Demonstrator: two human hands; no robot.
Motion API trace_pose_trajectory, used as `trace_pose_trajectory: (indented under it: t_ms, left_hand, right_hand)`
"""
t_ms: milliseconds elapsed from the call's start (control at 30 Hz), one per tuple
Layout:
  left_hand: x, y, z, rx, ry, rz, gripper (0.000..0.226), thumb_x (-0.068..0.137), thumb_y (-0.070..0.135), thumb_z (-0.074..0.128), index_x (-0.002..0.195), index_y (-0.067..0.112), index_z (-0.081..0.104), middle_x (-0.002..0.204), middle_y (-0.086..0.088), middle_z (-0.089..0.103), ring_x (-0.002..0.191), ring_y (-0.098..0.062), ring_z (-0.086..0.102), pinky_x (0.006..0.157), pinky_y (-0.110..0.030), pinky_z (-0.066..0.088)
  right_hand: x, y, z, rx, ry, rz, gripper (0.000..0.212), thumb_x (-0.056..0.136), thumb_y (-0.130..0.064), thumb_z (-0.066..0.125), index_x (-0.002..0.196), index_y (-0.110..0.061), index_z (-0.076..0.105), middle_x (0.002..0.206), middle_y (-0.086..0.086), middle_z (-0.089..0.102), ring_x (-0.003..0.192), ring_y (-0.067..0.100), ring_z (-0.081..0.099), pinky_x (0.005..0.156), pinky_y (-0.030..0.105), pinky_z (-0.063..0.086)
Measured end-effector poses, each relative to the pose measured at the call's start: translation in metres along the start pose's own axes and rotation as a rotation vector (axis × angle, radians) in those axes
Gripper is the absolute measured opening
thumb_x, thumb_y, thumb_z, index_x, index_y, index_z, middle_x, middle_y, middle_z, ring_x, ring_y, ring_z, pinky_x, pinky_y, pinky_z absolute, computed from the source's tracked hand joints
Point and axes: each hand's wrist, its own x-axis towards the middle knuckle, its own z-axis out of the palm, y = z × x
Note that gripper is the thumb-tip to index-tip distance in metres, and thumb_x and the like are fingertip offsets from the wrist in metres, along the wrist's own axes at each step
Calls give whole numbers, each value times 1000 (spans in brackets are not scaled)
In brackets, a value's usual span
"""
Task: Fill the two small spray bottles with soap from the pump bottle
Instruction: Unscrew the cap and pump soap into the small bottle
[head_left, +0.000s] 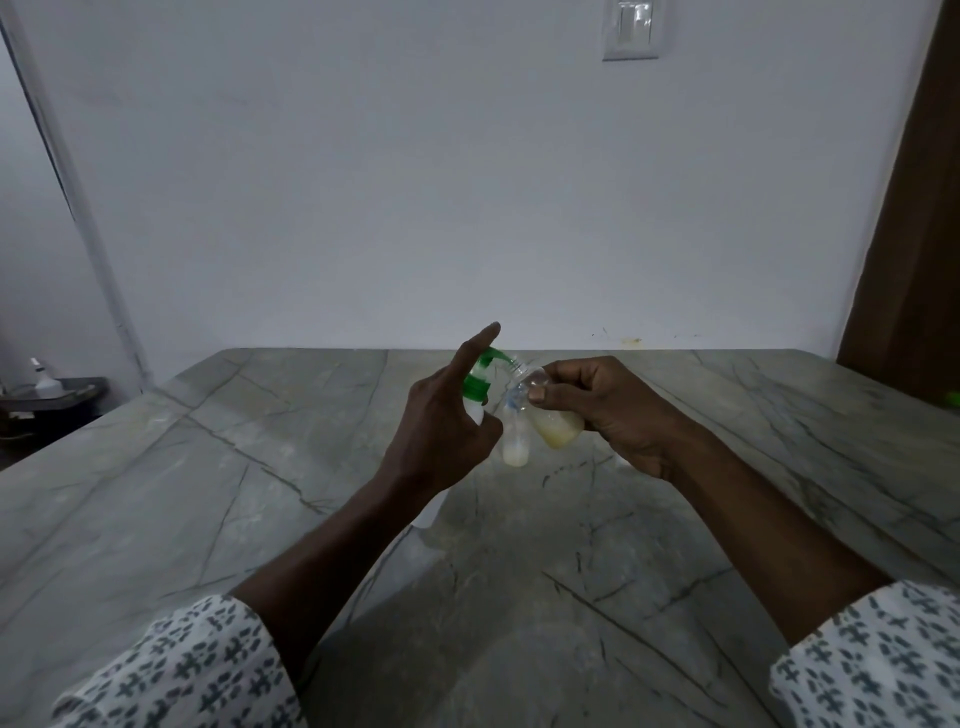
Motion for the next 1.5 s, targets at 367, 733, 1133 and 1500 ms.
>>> trace_pose_trajectory:
  t_ms: [367,733,1133,1500]
  left_hand:
    - [0,4,0,10,31,-28,64,72,-3,74,133,11,57,95,7,63,75,3,56,75,4,39]
    - [0,-1,1,25,-18,-17,90,73,7,74,151,22,32,102,9,63,74,7,57,76,-1,45]
    - [0,-1,1,18,24,-30,72,74,2,77,139,18,50,100,11,60,74,11,56,75,5,40]
    - [0,-3,3,21,8,-1,88,72,4,77,148,21,36,104,3,67,74,1,60,77,-3,48]
  right_hand:
    - [-2,1,3,-39,-12,8,22,88,-24,68,107,-15,75,106,10,75,91,17,67,84,36,50]
    - [-3,-2,4,-8,11,3,24,91,-20,66,112,-12,72,108,9,75,108,32,66,97,51,51]
    - [-2,-1,6,-31,0,7,26,89,-26,68,111,-13,73,107,9,75,108,34,66,98,52,49]
    - [-3,-2,7,12,0,9,22,91,-21,65,111,-16,72,108,6,75,107,27,68,96,47,51]
